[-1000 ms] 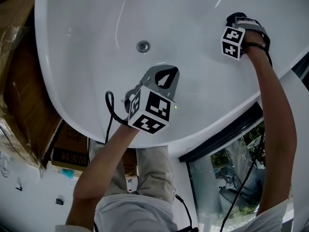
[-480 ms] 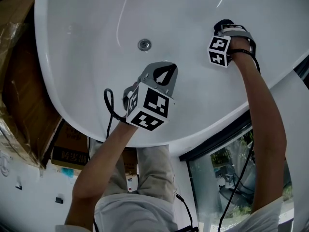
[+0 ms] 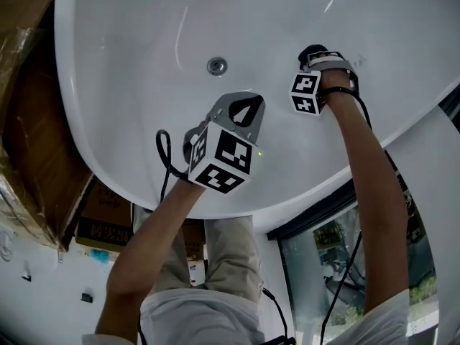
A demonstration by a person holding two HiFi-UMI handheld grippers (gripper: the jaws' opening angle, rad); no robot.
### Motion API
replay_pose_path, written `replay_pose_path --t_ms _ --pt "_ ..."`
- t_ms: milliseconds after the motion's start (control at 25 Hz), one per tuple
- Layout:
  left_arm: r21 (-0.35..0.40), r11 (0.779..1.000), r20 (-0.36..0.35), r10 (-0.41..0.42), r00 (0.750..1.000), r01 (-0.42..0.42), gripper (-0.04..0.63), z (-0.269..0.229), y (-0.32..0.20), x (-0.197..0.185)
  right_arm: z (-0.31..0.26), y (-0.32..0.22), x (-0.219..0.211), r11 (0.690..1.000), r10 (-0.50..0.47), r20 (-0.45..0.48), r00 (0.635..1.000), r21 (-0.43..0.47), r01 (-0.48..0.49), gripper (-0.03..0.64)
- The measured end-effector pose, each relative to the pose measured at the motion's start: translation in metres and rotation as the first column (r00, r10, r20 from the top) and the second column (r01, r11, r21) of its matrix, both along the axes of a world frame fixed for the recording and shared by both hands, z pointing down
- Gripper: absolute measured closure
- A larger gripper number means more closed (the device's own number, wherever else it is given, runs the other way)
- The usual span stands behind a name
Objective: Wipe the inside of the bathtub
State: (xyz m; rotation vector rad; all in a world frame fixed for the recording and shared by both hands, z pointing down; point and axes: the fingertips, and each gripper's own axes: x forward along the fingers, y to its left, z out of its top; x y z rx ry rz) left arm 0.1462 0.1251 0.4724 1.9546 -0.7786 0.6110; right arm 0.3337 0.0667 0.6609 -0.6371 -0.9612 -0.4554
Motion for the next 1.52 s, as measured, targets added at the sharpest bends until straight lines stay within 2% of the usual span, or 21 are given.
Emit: replay_pose_path --t_ms 240,680,920,1080,1200,1520 --pt "-0.009 1.000 0.008 -0.002 1.000 0.002 0.597 0.001 0.006 -0.010 0.007 0.045 -0.013 0.999 -0.004 0.018 1.000 -0.049 0.005 0.554" --pt "-0.016 1.000 0.008 -0.011 1.000 0.011 0.597 -0.002 0.014 -0.021 0.007 0.129 -0.031 0.979 0.051 0.067 0.996 -0.201 -0.037 0.554" --pt "-0.004 1.000 0.007 -0.008 1.000 0.008 0.597 -0.009 0.019 -0.024 -0.003 0.175 -0.040 0.945 0.094 0.085 0.992 -0.321 -0.062 0.554" --pt "0.002 1.000 0.010 -0.010 1.000 0.010 0.597 -0.015 0.022 -0.028 -0.013 0.201 -0.046 0.927 0.090 0.097 0.991 -0.371 -0.048 0.554" --pt "0.004 1.000 0.010 -0.014 1.000 0.014 0.597 -0.020 0.026 -0.031 -0.023 0.219 -0.054 0.912 0.137 0.107 0.985 -0.402 -0.083 0.554" --pt "0.003 1.000 0.012 0.013 1.000 -0.013 0.597 -0.046 0.037 -0.037 -0.064 0.269 -0.080 0.839 0.249 0.116 0.961 -0.521 -0.155 0.555"
